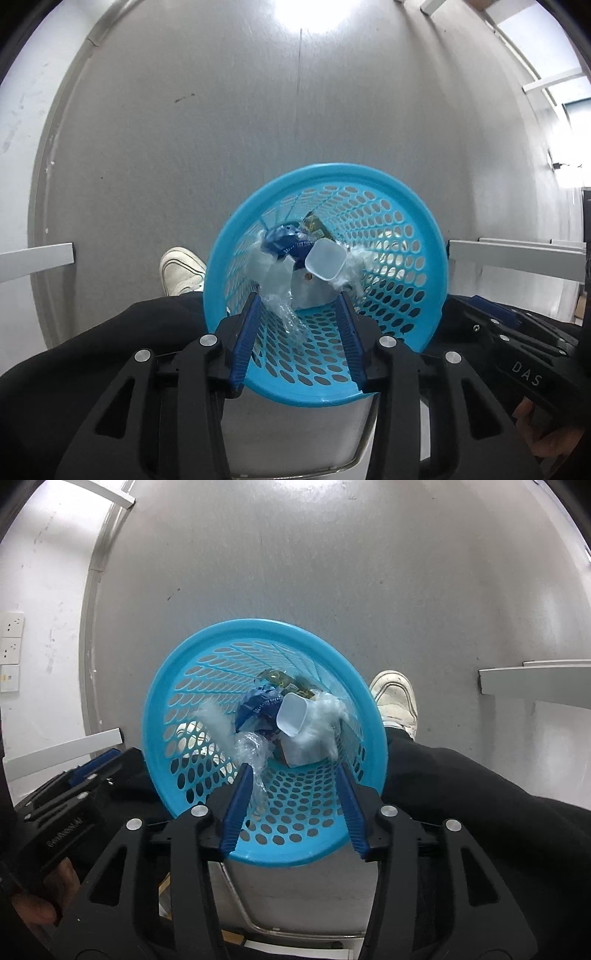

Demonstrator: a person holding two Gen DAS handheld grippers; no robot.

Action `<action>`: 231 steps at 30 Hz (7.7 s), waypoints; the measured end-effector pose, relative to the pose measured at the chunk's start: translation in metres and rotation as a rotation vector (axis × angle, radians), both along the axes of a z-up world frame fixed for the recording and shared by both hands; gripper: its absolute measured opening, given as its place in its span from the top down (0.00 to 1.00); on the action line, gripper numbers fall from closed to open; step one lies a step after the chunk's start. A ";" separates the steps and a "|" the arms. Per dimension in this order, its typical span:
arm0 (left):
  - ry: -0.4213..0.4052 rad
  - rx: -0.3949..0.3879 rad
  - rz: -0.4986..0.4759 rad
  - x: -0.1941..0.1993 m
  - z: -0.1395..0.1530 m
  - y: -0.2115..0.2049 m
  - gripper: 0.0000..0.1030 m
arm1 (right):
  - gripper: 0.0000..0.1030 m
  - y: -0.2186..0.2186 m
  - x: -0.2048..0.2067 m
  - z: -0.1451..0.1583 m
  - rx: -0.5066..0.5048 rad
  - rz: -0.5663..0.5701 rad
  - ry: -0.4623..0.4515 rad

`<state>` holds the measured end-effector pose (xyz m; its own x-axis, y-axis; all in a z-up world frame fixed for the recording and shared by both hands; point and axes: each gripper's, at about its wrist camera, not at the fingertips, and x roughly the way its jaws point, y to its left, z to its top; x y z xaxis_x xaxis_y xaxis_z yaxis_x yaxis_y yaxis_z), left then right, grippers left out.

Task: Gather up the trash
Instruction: 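Open the left tool while the right tool opens, dropping napkin and tissue into the basket, then raise both open tools back up toward the table, then grasp the clear plastic bag with the left tool while the right tool grasps the crumpled tissue, then lift the clear bag and tissue off the table and lower them over the basket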

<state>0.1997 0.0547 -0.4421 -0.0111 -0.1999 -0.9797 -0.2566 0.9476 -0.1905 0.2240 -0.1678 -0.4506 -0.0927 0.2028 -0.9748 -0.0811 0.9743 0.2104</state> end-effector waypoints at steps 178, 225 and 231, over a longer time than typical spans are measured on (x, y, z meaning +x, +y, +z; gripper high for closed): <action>-0.839 0.011 -0.023 0.116 0.405 0.097 0.80 | 0.76 0.073 0.117 0.479 0.215 0.254 -0.810; -0.844 -0.001 -0.153 -0.215 0.347 -0.020 0.81 | 0.76 -0.035 -0.220 0.376 0.174 0.347 -0.894; -0.753 -0.003 -0.154 -0.199 0.296 -0.024 0.81 | 0.76 -0.032 -0.209 0.332 0.143 0.314 -0.811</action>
